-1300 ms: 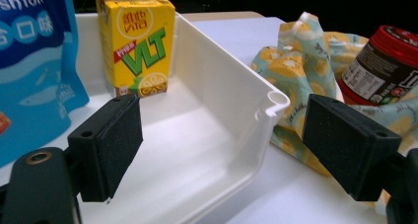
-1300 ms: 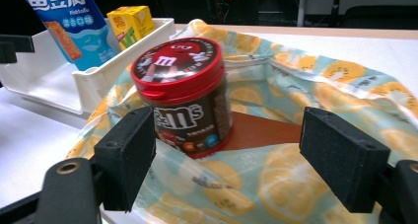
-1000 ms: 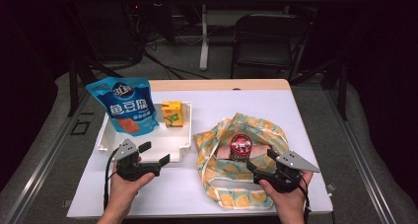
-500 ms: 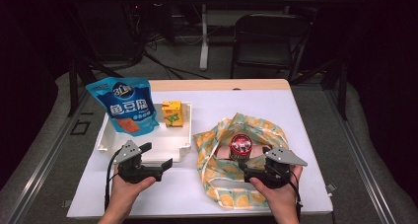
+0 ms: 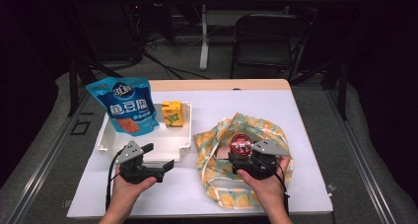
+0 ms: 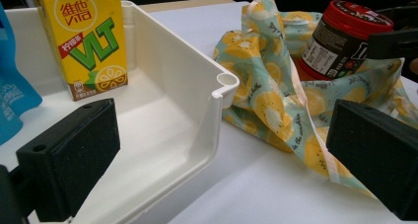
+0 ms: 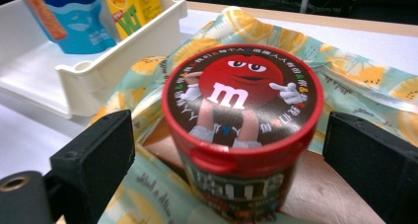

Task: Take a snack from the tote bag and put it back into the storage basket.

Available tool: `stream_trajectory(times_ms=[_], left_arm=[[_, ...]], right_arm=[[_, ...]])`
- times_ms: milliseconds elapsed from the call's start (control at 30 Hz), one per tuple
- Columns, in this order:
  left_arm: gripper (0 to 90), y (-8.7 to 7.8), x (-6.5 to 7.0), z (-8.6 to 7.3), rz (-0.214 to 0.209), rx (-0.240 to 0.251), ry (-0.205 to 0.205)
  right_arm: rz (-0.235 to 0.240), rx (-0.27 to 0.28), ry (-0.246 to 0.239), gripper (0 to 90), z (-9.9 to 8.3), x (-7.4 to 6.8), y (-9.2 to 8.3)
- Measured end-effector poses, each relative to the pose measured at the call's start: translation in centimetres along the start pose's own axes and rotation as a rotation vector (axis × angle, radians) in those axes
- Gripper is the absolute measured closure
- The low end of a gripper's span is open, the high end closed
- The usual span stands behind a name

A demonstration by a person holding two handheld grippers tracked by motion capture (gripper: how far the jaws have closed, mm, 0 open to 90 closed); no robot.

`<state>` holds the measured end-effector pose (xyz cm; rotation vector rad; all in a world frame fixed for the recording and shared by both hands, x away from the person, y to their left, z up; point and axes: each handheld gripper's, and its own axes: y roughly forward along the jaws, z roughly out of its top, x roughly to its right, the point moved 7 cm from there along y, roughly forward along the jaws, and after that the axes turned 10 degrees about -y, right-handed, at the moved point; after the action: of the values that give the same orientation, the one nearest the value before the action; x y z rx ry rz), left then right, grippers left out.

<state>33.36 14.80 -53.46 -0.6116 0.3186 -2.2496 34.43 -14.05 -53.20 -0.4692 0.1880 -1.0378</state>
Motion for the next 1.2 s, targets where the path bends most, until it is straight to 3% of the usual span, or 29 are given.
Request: stream_trajectory(times_ms=[267, 433, 533, 633, 933, 1033, 1200], left_arm=[[0.0, 0.2, 0.2, -0.2, -0.001, -0.004, 0.006], [0.0, 0.4, 0.4, -0.4, -0.003, -0.014, 0.01], [0.2, 0.7, 0.7, -0.5, -0.006, -0.015, 0.014], [0.6, 0.9, 1.2, -0.6, -0.014, -0.012, 0.018], [0.8, 2.0, 3.0, -0.8, -0.053, -0.023, 0.04], [0.9, 2.2, 3.8, -0.7, -0.051, -0.001, 0.04], [1.0, 2.5, 5.2, -0.7, -0.09, -0.006, 0.07]], right_arm=[[-0.029, -0.016, 0.008, 14.5, -0.6, 0.3, 1.7], [-0.04, 0.002, 0.01, 23.0, -0.8, 0.4, 1.9], [-0.061, 0.007, -0.012, 24.8, -0.8, 0.3, 1.6], [-0.046, 0.013, 0.012, 25.2, -0.6, 0.4, 1.3], [0.006, 0.071, -0.005, 25.4, 1.8, 0.0, -0.7], [0.026, 0.081, -0.009, 25.3, 2.5, -0.5, -1.6], [0.063, 0.084, -0.012, 25.3, 2.9, -2.0, -2.4]])
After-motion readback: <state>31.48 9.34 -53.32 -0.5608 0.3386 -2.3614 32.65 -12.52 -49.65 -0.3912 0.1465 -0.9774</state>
